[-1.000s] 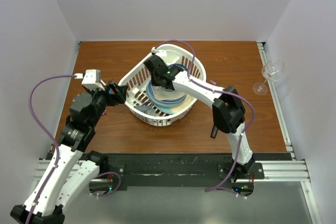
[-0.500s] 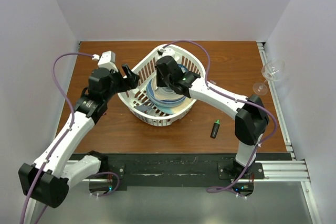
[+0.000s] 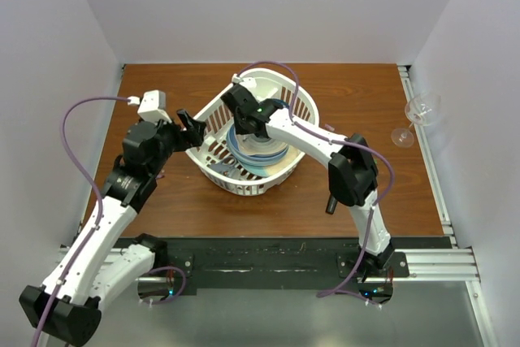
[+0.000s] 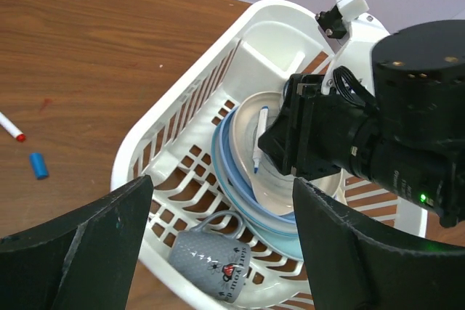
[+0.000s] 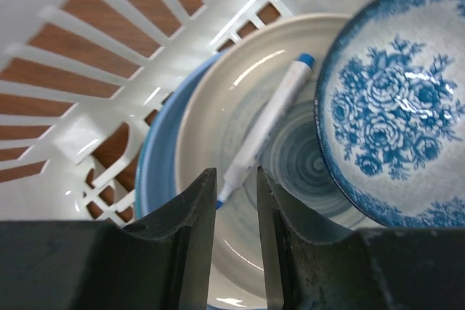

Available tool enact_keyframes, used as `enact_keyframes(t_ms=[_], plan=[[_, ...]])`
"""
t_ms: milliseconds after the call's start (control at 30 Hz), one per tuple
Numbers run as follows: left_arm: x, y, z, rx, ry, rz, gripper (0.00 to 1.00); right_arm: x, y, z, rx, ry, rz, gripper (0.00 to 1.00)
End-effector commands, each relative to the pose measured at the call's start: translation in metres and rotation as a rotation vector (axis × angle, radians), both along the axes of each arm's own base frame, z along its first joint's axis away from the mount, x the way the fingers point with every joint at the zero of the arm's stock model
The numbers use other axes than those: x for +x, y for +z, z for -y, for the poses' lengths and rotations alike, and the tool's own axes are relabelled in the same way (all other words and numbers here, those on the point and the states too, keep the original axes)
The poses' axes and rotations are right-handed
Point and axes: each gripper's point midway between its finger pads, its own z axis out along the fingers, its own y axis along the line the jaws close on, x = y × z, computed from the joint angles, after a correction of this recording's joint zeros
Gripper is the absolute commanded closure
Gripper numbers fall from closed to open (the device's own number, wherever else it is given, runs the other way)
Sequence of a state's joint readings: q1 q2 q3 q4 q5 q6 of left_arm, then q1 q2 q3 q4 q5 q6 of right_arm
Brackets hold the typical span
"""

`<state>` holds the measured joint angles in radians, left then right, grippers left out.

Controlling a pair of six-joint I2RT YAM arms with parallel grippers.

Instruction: Insert the pens into the pen caps

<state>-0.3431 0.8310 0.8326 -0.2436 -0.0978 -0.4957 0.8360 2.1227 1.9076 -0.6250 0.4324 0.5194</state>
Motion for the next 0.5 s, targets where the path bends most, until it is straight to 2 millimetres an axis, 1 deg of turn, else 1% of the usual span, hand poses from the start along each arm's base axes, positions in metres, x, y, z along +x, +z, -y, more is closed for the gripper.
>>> enact_keyframes(t_ms=[0,67,100,133,167,233,467], plan=[[-0.007,0.002,-0.013,0.048,0.035,0.048,0.17,0.003,0.012,0.017,-0.032,-0.158,0.003,0.67],[-0.012,0.003,-0.016,0.055,0.039,0.058,0.17,0.005,0.010,0.018,-0.025,-0.183,0.004,0.68],[-0.013,0.000,-0.017,0.060,0.041,0.055,0.17,0.006,0.005,0.017,-0.029,-0.189,-0.002,0.68],[-0.015,0.002,-0.018,0.061,0.041,0.063,0.16,0.006,0.003,0.016,-0.027,-0.200,-0.006,0.68],[-0.015,0.000,-0.019,0.066,0.043,0.059,0.16,0.008,0.004,0.015,-0.022,-0.206,-0.001,0.68],[-0.017,0.000,-0.020,0.070,0.040,0.060,0.16,0.010,-0.004,0.014,-0.024,-0.222,-0.007,0.68],[-0.019,-0.003,-0.021,0.074,0.044,0.060,0.16,0.017,-0.008,0.011,-0.017,-0.252,0.007,0.69]])
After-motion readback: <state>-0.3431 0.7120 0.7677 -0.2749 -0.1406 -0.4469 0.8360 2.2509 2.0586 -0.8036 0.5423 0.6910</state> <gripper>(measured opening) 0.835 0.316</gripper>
